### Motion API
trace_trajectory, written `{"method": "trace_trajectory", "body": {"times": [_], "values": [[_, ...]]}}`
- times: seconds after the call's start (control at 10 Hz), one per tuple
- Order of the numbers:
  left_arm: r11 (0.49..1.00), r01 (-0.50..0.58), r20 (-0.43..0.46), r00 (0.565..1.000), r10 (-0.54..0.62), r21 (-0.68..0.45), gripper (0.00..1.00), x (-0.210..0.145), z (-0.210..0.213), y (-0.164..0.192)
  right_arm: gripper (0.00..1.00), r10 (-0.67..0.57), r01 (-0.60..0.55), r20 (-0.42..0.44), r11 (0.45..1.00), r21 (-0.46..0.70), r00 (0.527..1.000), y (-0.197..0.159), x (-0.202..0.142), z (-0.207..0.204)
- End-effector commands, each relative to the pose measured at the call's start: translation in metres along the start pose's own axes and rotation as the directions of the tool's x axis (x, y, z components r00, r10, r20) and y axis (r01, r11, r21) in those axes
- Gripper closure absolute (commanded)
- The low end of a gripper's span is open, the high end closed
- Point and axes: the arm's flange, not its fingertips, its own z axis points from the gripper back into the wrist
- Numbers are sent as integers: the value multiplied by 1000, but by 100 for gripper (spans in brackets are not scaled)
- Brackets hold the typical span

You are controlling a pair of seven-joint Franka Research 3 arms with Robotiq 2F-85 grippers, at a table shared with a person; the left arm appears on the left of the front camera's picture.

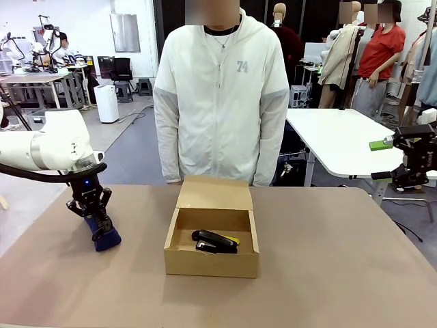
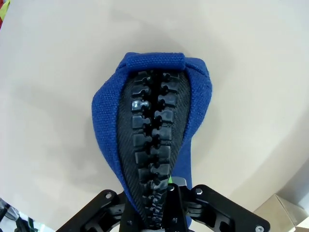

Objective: Pack the items into the box.
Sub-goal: Pick up the item indicated by the person and place it inside the Mailer Box.

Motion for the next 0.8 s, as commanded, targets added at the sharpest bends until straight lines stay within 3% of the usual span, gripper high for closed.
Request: {"method": "trace_trajectory", "body": {"times": [0.0,0.1,0.2,0.3,0.4,0.6,0.7], "values": [[999,46,-27,999,-47,-19,100,0,15,7,0,10,-10,-13,1000,2,1000,2,1,3],[992,123,-40,992,-123,-3,100,-2,30,10,0,10,-10,-13,1000,2,1000,2,1,3],[954,296,-82,951,-299,-44,100,-8,54,17,0,10,-10,-13,1000,2,1000,2,1,3],[907,410,-39,909,-415,-93,100,-17,89,28,0,10,-10,-13,1000,2,1000,2,1,3],[888,450,27,893,-449,-93,100,-29,114,38,0,10,-10,-13,1000,2,1000,2,1,3],[781,613,100,790,-605,-115,100,-57,139,51,0,10,-10,-13,1000,2,1000,2,1,3],[675,728,101,685,-721,-117,100,-73,147,61,0,10,-10,-13,1000,2,1000,2,1,3]]}}
